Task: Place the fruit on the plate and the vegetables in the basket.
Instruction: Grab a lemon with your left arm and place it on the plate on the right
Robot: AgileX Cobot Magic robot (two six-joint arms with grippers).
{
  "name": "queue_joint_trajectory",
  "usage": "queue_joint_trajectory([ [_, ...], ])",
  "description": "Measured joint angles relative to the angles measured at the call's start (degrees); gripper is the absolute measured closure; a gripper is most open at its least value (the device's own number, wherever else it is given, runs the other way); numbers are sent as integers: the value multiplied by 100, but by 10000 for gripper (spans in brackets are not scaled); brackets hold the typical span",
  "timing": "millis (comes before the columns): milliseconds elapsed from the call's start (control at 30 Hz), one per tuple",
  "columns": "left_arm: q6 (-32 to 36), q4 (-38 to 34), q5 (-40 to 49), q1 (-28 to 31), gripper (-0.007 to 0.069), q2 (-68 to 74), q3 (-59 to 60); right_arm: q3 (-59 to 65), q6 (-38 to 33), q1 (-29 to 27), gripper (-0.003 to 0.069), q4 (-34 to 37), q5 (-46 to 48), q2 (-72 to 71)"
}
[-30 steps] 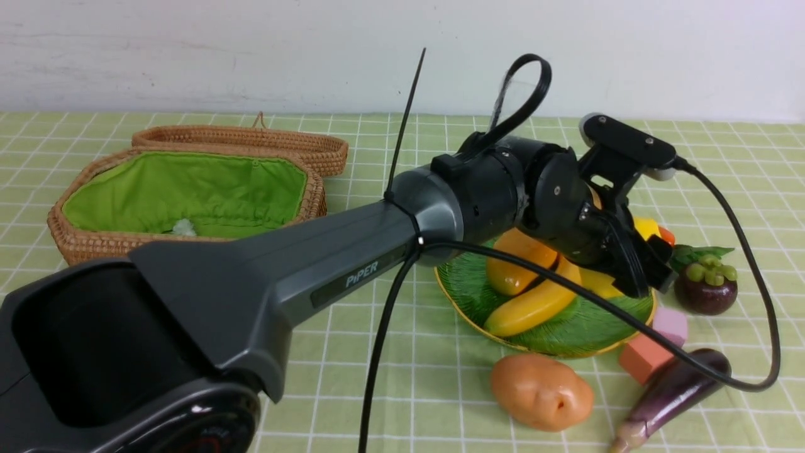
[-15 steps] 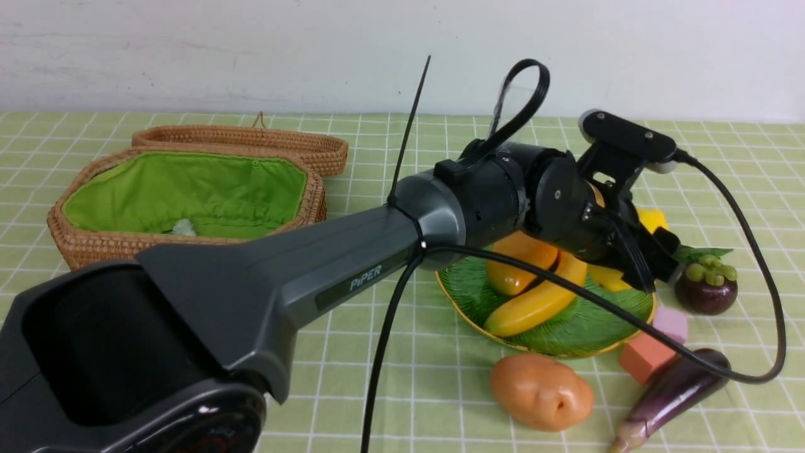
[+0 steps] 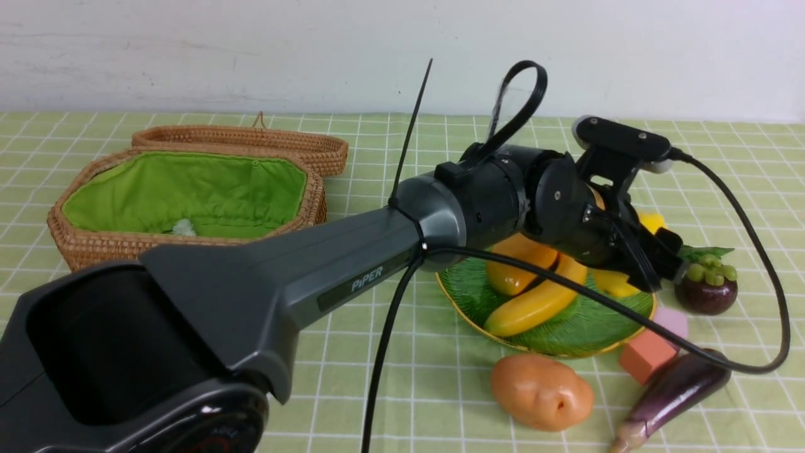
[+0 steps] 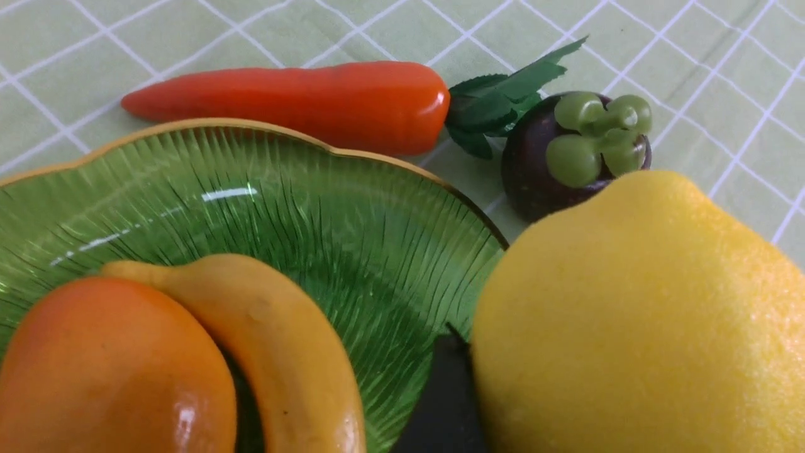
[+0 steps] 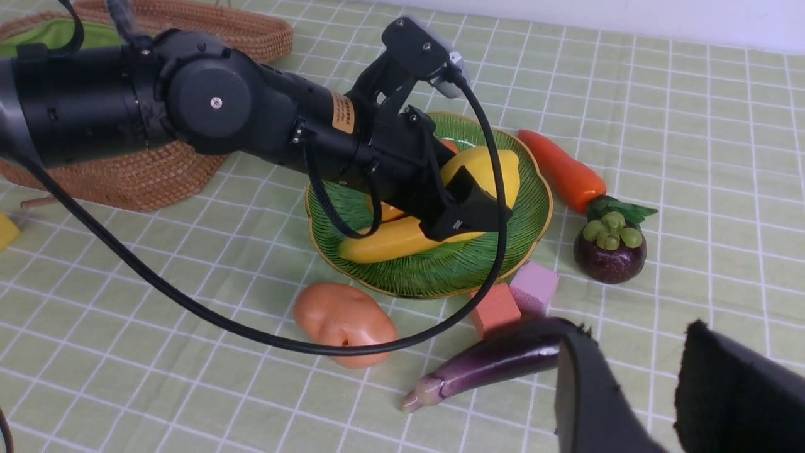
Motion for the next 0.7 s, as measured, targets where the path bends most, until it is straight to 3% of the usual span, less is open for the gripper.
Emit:
queue_joint_trajectory([
  [233,-67,-352,18,0,39,7,0,0,0,0,436,0,5,0],
  [467,79,-244,45,0,39,20,0,0,-2,0,436,0,25,0],
  [700,755,37,510,5,-40,20,0,0,-2,0,436,0,37,0],
])
